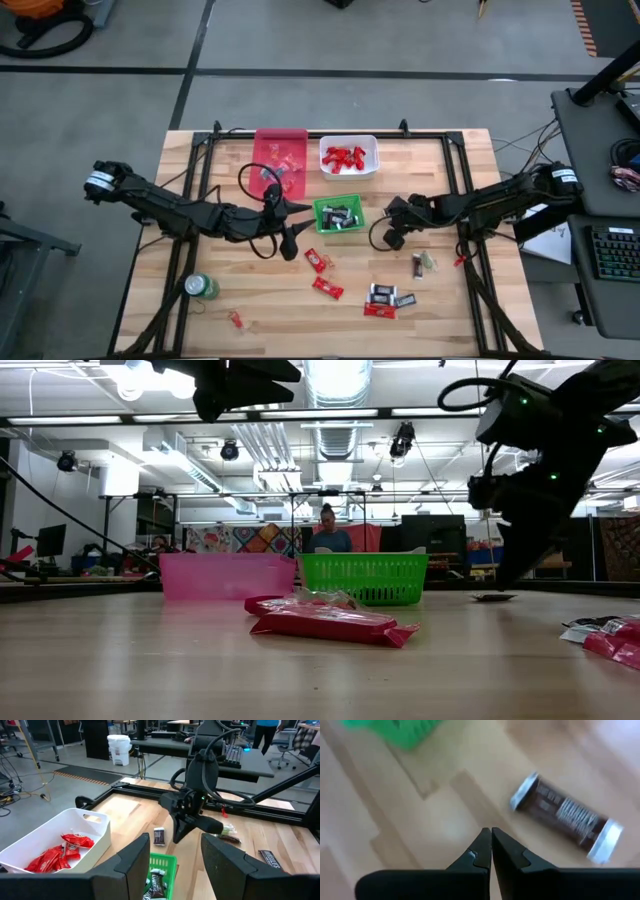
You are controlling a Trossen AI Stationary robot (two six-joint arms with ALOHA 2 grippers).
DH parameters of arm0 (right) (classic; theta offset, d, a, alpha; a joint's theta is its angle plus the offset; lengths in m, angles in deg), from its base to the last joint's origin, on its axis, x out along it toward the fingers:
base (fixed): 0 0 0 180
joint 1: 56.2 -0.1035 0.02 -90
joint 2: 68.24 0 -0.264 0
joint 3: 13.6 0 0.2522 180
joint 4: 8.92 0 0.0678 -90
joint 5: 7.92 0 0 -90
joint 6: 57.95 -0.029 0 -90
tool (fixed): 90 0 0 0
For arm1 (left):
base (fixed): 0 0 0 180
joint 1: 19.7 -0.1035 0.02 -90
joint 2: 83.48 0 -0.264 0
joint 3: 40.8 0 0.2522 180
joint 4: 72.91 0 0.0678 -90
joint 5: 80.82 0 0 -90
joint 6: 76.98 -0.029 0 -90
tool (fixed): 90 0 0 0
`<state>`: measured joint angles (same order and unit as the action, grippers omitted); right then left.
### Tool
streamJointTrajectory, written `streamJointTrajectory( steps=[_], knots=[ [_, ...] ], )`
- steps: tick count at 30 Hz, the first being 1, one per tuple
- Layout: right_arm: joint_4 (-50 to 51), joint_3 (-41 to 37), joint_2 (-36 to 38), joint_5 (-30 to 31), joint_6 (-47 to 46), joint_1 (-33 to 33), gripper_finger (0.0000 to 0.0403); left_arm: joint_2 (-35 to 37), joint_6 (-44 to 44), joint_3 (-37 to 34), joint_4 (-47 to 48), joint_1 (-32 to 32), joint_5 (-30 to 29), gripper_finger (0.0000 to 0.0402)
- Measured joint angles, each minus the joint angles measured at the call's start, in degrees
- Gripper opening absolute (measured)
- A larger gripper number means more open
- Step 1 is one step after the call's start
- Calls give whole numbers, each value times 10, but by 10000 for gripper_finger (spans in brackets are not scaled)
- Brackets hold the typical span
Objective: Sort candy
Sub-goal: Put the brown chocolate bar into the green bin
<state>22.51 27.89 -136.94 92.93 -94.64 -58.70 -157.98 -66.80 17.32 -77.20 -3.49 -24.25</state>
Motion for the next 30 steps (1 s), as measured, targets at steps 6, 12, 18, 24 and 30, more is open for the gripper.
streamJointTrajectory(
  steps=[6, 12, 18, 24, 30],
  knots=[
    [5, 0, 0, -56, -3, 0, 9, 0, 1, 0, -7, 0, 0, 161],
    [22, 0, 0, -70, -9, -6, 9, 0, 2, 0, -19, 0, 0, 161],
    [55, 0, 0, -83, -48, -30, 9, 0, 2, 0, -26, 0, 0, 161],
    [59, 0, 0, -77, -68, -55, 9, 0, 2, 0, -28, 0, 0, 161],
    [54, 0, 0, -21, -70, -70, 9, 0, 2, 0, -30, 0, 0, 161]
  ],
)
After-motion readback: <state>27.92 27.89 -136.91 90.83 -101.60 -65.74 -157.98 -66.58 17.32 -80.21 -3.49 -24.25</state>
